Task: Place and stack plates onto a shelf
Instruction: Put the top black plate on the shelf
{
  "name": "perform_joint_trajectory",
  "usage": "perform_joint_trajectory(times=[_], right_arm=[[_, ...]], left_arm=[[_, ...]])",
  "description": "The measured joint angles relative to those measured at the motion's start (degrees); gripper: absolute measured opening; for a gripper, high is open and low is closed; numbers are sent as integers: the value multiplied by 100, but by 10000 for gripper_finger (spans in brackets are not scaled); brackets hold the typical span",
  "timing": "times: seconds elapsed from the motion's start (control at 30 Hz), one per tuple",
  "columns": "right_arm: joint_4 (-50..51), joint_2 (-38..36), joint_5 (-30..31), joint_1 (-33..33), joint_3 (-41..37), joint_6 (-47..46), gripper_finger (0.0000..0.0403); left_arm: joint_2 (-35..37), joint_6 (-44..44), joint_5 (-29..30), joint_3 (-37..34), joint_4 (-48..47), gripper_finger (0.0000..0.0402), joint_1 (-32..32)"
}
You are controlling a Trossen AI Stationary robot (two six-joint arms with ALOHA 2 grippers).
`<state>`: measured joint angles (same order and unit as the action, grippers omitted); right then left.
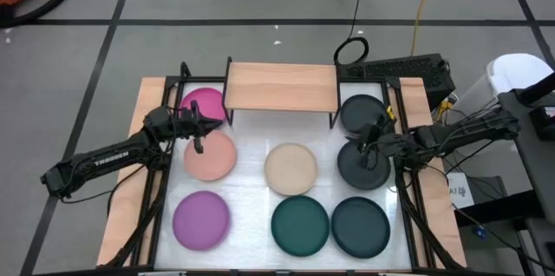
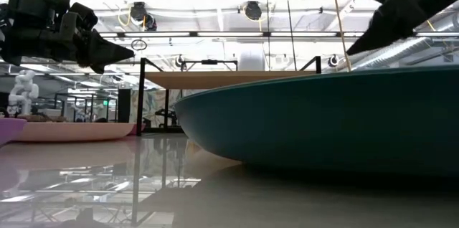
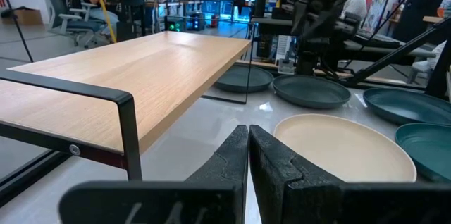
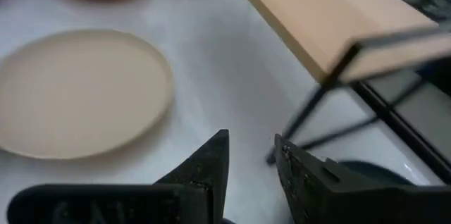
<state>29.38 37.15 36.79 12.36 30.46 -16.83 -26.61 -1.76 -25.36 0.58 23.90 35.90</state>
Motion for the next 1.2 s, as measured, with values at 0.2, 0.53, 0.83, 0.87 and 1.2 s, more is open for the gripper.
perform_joint_trajectory(times=[0.2, 0.53, 0.83, 0.87, 1.2], right_arm=[[323, 227, 270, -255, -4, -607, 100], [115, 992, 42, -1398, -195, -355, 100], [-407, 1849, -972, -2415, -195, -287, 100], [-445, 1954, -1152, -2533, -195, -284, 100], [-771, 2957, -1935, -3300, -195, -103, 100]], left_arm=[[0, 0, 0, 0, 0, 21, 2], [0, 0, 0, 0, 0, 21, 1], [0, 0, 0, 1, 0, 21, 1], [0, 0, 2, 0, 0, 21, 2], [0, 0, 0, 0, -2, 21, 1]])
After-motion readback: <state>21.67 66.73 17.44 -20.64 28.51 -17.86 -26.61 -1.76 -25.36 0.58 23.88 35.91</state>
